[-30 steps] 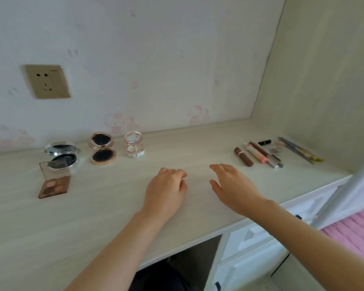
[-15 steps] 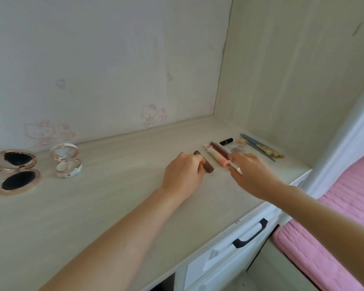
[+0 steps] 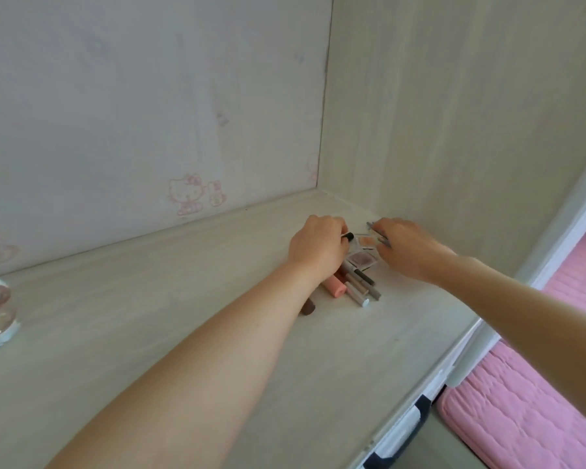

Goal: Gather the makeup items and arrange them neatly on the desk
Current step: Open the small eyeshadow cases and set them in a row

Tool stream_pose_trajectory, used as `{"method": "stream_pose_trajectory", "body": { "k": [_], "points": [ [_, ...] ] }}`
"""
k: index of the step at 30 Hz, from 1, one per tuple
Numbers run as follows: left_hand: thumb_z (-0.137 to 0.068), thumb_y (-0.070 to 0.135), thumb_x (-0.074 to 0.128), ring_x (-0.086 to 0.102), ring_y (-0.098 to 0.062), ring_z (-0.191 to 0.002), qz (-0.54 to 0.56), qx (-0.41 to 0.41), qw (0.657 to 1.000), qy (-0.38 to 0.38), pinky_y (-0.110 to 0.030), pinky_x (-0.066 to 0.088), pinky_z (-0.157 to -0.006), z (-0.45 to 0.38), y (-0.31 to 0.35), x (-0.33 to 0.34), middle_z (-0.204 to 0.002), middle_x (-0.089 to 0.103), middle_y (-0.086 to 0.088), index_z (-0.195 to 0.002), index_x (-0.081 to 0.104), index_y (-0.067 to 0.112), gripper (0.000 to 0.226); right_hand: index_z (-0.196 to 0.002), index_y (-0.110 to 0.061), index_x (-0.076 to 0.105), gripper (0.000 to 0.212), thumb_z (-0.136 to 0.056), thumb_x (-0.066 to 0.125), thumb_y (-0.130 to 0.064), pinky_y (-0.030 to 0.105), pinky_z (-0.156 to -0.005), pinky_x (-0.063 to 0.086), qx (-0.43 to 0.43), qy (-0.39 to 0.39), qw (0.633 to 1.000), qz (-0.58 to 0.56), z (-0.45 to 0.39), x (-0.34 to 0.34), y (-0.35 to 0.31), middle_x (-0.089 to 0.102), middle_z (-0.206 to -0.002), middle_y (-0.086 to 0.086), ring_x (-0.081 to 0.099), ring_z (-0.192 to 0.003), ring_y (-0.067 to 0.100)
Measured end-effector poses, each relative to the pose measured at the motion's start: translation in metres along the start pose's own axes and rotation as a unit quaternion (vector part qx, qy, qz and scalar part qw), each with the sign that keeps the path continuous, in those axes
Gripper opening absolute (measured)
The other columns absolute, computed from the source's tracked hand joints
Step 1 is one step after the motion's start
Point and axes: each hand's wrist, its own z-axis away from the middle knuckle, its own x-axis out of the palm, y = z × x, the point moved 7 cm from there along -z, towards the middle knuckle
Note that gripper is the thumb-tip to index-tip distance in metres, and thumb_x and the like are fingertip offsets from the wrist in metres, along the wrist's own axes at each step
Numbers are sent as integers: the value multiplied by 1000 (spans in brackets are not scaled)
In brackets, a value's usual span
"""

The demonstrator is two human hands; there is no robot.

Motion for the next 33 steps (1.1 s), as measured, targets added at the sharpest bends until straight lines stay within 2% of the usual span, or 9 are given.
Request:
{"method": "stream_pose_trajectory", "body": {
  "k": [5, 11, 16, 20, 23, 25, 28, 30, 33],
  "points": [
    [-98, 24, 46, 40, -26, -122, -59, 36, 996, -47, -42, 44, -95, -32, 12, 25, -128, 50, -8, -126, 55, 10, 32, -140, -8, 40, 47, -100, 42, -32, 39, -99, 34, -19, -12, 998, 52, -24, 18, 10, 48, -134, 17, 44, -122, 37],
    [-101, 26, 40, 32, -31, -129, -129, 38, 982, -131, -46, 39, -101, -47, 11, 49, -137, 44, -11, -130, 51, 7, 37, -127, -4, 49, 37, -98, 35, -22, 37, -104, 26, -35, -21, 997, 62, -37, 31, 14, 52, -128, 18, 43, -123, 33],
    [-100, 34, 41, 30, -35, -128, -111, 22, 980, -163, -46, 36, -102, -52, 10, 51, -135, 46, -12, -133, 50, 9, 43, -122, -8, 52, 34, -95, 37, -19, 36, -104, 22, -42, -26, 997, 62, -35, 33, 14, 56, -125, 12, 44, -123, 27],
    [-96, 28, 50, 35, -32, -121, -106, 59, 985, -125, -44, 40, -96, -53, 17, 44, -125, 52, -12, -126, 47, 10, 35, -125, -7, 46, 36, -92, 45, -21, 36, -104, 26, -18, -11, 1000, 9, -33, 27, 17, 52, -126, 13, 42, -122, 32],
    [-92, 20, 57, 41, -29, -113, -123, 112, 983, -82, -40, 43, -85, -48, 28, 37, -113, 56, -12, -117, 45, 10, 29, -123, -7, 44, 38, -87, 53, -15, 34, -90, 36, -5, 9, 998, -55, -27, 21, 19, 53, -121, 15, 43, -115, 34],
    [-92, 12, 56, 48, -30, -100, -125, 125, 983, -53, -39, 44, -76, -44, 33, 34, -106, 56, -14, -114, 44, 10, 26, -118, -7, 47, 32, -86, 52, -8, 30, -76, 36, -4, 40, 995, -89, -24, 16, 19, 58, -113, 16, 49, -99, 30],
    [-91, 2, 48, 52, -32, -76, -128, 138, 982, -15, -38, 42, -63, -37, 40, 31, -96, 53, -15, -110, 43, 10, 22, -108, -10, 53, 18, -90, 52, -6, 27, -71, 38, 13, 84, 986, -146, -18, 9, 23, 64, -105, 12, 53, -86, 24],
    [-90, 1, 45, 55, -34, -77, -105, 140, 985, -6, -39, 45, -64, -35, 42, 28, -93, 53, -14, -108, 44, 12, 21, -104, -13, 55, 14, -91, 53, -8, 26, -70, 38, 25, 99, 981, -167, -13, 5, 24, 65, -101, 9, 54, -82, 22],
    [-92, 7, 47, 57, -32, -84, -31, 111, 993, 6, -42, 50, -73, -33, 40, 19, -99, 56, -12, -109, 46, 16, 19, -101, -16, 57, 12, -92, 53, -10, 27, -71, 43, 38, 131, 969, -208, -3, -8, 22, 66, -96, 5, 58, -83, 20]
  ]
}}
